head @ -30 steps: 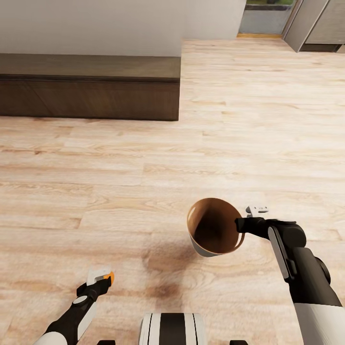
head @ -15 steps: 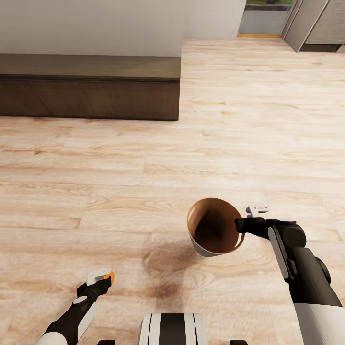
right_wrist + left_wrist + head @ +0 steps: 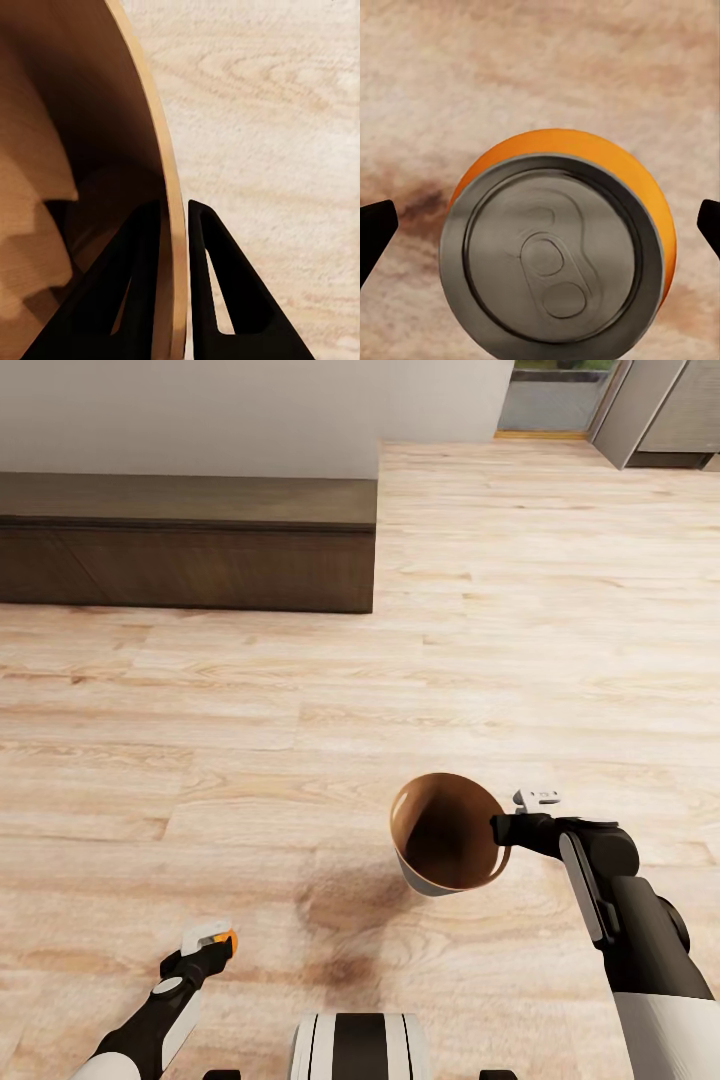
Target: Put the three can of soda from the living room inside the tash can in the kitchen.
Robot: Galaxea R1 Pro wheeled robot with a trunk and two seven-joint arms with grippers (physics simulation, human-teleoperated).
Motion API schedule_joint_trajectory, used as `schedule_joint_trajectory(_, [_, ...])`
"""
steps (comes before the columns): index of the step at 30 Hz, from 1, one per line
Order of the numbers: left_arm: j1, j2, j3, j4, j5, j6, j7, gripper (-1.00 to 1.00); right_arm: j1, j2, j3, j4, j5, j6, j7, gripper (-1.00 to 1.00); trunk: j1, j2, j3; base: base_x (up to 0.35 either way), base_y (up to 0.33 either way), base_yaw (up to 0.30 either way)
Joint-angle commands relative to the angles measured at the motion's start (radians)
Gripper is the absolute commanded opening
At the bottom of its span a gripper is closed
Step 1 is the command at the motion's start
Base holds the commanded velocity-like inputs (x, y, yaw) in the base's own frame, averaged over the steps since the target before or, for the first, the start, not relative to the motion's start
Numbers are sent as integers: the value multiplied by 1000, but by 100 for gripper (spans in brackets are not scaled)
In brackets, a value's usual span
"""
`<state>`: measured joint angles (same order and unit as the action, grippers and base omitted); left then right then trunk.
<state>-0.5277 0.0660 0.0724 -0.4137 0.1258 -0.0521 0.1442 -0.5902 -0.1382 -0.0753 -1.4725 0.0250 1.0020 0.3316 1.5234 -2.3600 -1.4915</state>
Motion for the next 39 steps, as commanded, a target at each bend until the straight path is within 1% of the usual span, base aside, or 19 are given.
schedule_joint_trajectory(1, [0,0,0,0,0,0,0,100,0,0,0,0,-22,3,6,-100,0,0,0,4,0,0])
schedule_joint_trajectory(15, [0,0,-2,1,0,0,0,100,0,0,0,0,-22,3,6,-100,0,0,0,0,0,0])
schedule_joint_trajectory(18, [0,-1,-2,2,0,0,0,100,0,0,0,0,-22,3,6,-100,11,-21,-9,0,0,0])
schedule_joint_trajectory(38, [0,-2,-2,3,0,0,0,100,0,0,0,0,-22,3,6,-100,11,-21,-9,0,0,0])
schedule_joint_trajectory(39, [0,-2,-2,0,0,0,0,-100,0,0,0,0,-22,3,6,-100,11,-21,-9,0,0,0])
